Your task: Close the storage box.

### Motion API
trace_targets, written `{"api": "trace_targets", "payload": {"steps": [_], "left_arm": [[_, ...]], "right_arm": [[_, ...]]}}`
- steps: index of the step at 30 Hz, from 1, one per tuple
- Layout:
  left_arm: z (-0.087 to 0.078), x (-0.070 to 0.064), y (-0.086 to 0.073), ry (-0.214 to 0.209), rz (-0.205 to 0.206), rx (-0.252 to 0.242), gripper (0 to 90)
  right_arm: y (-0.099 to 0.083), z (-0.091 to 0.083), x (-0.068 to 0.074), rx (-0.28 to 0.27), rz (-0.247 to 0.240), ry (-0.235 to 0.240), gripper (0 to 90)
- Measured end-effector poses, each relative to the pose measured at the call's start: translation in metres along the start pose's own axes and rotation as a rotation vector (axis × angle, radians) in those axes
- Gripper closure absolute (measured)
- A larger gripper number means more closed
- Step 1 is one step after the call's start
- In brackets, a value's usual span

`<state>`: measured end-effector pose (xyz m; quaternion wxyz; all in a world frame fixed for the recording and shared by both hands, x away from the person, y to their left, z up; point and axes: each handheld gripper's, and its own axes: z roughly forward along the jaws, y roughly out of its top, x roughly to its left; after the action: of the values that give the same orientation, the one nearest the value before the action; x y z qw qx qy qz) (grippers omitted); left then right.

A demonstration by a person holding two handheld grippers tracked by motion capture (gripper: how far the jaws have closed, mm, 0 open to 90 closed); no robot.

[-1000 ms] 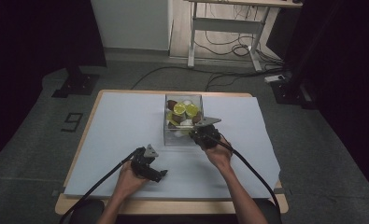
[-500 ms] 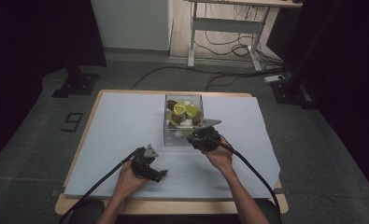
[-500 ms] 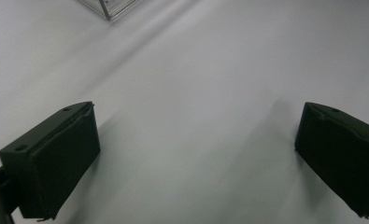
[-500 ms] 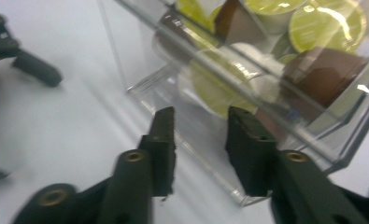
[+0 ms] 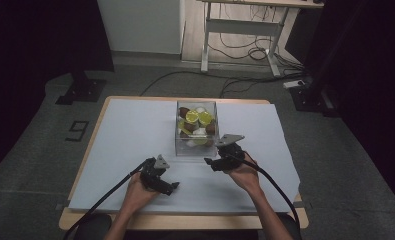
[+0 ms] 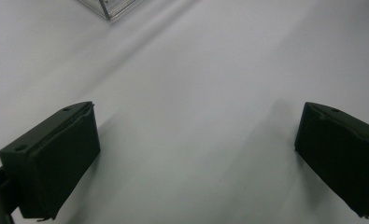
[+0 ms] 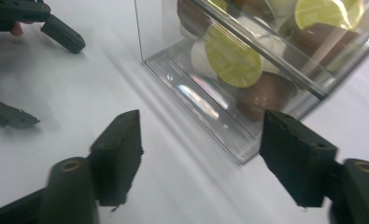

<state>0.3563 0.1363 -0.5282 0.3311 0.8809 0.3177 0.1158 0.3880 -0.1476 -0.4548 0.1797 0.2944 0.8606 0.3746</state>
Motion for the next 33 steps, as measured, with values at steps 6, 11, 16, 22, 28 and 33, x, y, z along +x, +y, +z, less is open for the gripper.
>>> {"api": "trace_targets", "payload": {"steps": [6, 11, 16, 22, 28, 33], "left_arm": [[0.000, 0.000, 0.000, 0.000, 0.000, 0.000, 0.0], [0.000, 0.000, 0.000, 0.000, -0.001, 0.000, 0.0], [0.000, 0.000, 0.000, 0.000, -0.001, 0.000, 0.0], [0.000, 0.000, 0.000, 0.000, -0.001, 0.000, 0.0], [-0.001, -0.002, -0.001, 0.008, -0.005, 0.003, 0.0], [-0.003, -0.003, -0.003, 0.012, -0.008, 0.003, 0.0]], "right_arm": [[-0.007, -0.009, -0.005, 0.018, 0.014, 0.001, 20.2], [-0.012, -0.013, -0.008, 0.034, 0.032, 0.003, 15.5], [-0.017, -0.017, -0.010, 0.054, 0.043, -0.010, 13.8], [-0.022, -0.025, -0.012, 0.044, 0.047, -0.028, 6.9], [-0.025, -0.035, -0.015, 0.024, 0.055, -0.044, 1.4], [-0.031, -0.046, -0.018, 0.019, 0.056, -0.068, 0.2]]}}
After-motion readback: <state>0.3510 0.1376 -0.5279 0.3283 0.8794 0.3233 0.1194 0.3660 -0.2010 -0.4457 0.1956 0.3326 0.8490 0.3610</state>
